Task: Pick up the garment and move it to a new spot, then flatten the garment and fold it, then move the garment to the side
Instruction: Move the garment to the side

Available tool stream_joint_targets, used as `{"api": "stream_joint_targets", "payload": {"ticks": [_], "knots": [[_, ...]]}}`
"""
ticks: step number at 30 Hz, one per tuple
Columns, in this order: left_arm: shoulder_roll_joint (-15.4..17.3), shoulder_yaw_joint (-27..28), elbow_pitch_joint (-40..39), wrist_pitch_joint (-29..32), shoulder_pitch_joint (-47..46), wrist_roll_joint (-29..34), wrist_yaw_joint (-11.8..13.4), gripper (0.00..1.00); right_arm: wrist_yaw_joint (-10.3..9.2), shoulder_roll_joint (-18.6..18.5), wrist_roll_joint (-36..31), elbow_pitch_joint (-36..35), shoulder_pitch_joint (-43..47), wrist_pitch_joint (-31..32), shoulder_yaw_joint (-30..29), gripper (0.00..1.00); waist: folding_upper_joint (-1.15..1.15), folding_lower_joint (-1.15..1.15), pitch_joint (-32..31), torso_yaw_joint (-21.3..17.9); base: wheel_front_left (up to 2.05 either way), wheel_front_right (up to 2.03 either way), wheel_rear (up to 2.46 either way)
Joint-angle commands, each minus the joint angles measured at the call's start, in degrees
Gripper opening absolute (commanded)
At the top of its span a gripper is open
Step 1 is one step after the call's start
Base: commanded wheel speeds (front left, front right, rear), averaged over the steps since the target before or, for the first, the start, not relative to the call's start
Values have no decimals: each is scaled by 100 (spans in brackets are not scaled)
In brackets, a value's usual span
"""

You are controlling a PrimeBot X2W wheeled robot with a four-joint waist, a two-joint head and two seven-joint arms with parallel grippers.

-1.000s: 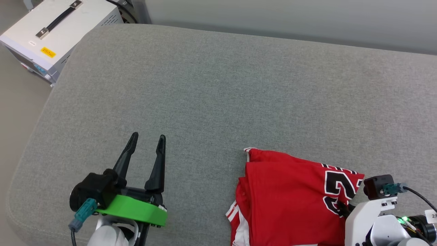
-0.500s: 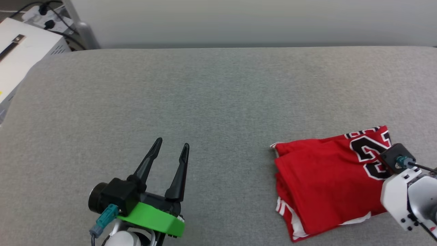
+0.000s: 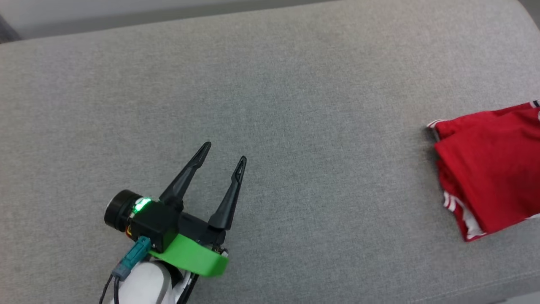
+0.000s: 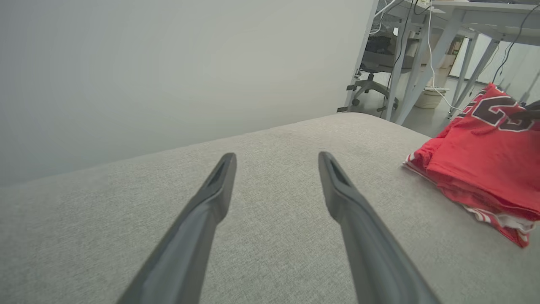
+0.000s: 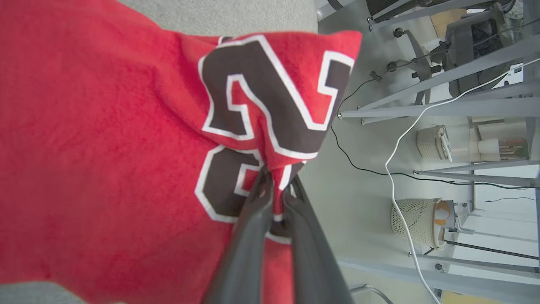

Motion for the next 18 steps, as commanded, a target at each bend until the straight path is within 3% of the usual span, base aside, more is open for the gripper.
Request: {"api": "stream_joint_targets", "payload": {"ticks": [1,6,9,17,18], "knots": [[51,3,-80,-33,-160,55,-17,100,-10,6,-81,184,-147,-125,-116,0,64,0,761,-454,0,0,0],[296,3,-396,-33,-404,85,-17,100,-10,60,-304,1051,-520,-749,-559,0,64,0,1258,-415,0,0,0],[331,71,-737,-24,-509,-246,-17,100,-10,108,-504,1614,-789,-1101,-787,0,64,0,1547,-346,0,0,0],[739,339,-1656,307,-717,-362,5,100,-10,309,-753,2942,-1451,-1536,-1458,0,64,0,2038,-160,0,0,0],[819,365,-1924,438,-724,-360,27,100,-10,406,-929,3443,-1750,-1702,-1783,0,64,0,2204,-74,0,0,0]]}}
